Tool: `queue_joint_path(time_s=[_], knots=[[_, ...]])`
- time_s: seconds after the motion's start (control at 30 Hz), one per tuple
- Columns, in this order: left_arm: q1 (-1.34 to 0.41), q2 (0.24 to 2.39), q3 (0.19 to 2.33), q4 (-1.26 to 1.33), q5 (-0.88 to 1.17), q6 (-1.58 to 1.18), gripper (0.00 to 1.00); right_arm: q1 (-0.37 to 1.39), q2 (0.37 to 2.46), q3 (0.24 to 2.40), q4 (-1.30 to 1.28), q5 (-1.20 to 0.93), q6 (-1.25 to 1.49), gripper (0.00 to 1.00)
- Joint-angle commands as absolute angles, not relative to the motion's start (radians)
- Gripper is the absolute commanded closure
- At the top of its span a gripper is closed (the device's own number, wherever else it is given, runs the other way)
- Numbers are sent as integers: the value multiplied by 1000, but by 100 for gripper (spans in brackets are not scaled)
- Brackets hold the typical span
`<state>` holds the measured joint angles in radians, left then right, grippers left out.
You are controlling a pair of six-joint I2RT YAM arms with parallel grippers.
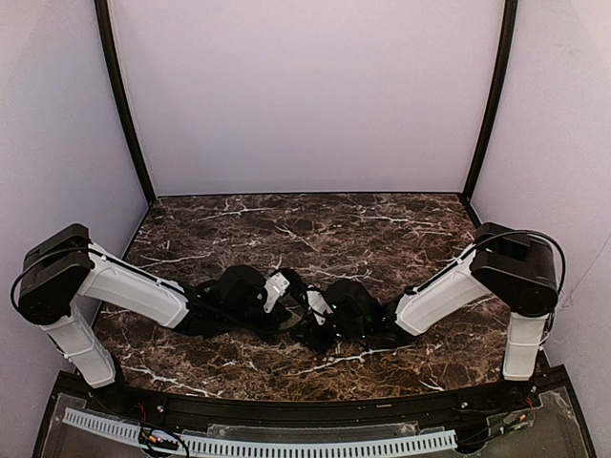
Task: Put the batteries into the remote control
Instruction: Press the battery in the battery compartment.
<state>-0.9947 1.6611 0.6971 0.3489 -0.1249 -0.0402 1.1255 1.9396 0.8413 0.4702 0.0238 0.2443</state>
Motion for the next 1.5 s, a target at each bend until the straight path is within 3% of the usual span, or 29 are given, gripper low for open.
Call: queue_joint_path(time_s=[0.0,0.57,1.47], knots=[[-1012,1684,715,235,-159,-6,78,1143,2030,816,270,42,230,68],[-1033,1664,676,287,-125,15,71,1143,2034,816,270,45,233,69],[-1033,1604,477,687,-224,87,76,1143,2048,827,257,44,242,78]])
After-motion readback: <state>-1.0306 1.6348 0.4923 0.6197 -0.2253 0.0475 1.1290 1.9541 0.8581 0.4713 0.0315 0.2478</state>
